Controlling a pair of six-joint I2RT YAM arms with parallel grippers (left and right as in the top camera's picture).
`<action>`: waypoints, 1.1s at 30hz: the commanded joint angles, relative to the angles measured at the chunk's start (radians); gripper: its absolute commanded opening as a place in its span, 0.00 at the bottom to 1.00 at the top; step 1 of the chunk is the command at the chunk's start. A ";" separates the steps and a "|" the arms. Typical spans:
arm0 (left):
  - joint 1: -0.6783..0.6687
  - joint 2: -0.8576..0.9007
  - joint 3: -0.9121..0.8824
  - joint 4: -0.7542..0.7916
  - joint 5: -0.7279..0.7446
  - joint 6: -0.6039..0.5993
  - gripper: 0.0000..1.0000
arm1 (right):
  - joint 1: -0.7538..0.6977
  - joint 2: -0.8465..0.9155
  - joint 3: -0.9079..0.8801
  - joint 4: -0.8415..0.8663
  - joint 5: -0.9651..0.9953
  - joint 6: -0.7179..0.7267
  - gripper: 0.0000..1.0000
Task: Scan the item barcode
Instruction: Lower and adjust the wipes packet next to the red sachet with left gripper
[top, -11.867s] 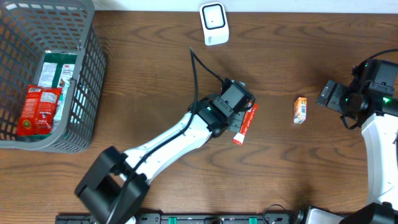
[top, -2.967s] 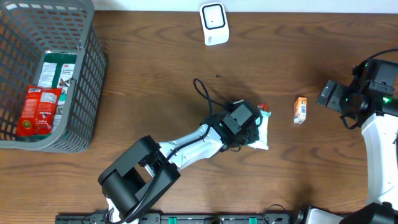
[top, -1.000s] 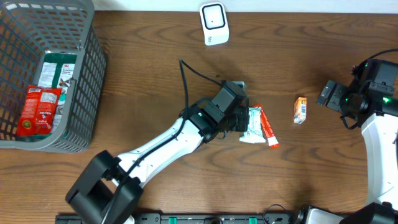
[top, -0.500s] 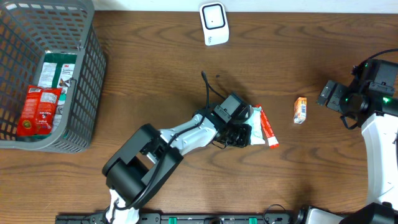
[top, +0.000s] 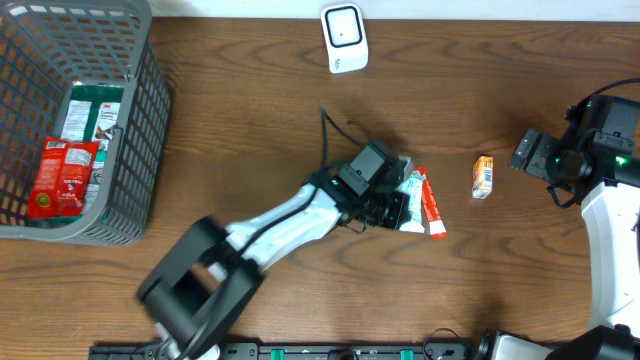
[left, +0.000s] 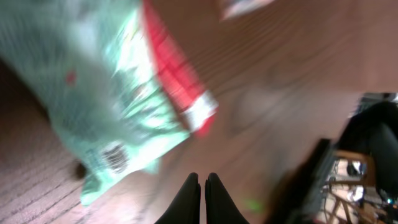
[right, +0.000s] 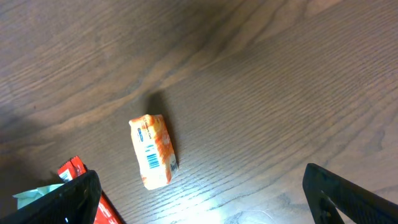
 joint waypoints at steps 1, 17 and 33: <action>0.006 -0.051 0.023 0.006 -0.089 0.028 0.07 | -0.004 -0.001 0.010 -0.002 0.003 0.014 0.99; 0.005 0.253 0.021 0.036 -0.080 0.028 0.07 | -0.004 -0.001 0.010 -0.001 0.002 0.014 0.99; 0.007 0.059 0.021 0.179 -0.252 0.032 0.07 | -0.004 -0.001 0.010 -0.002 0.003 0.014 0.99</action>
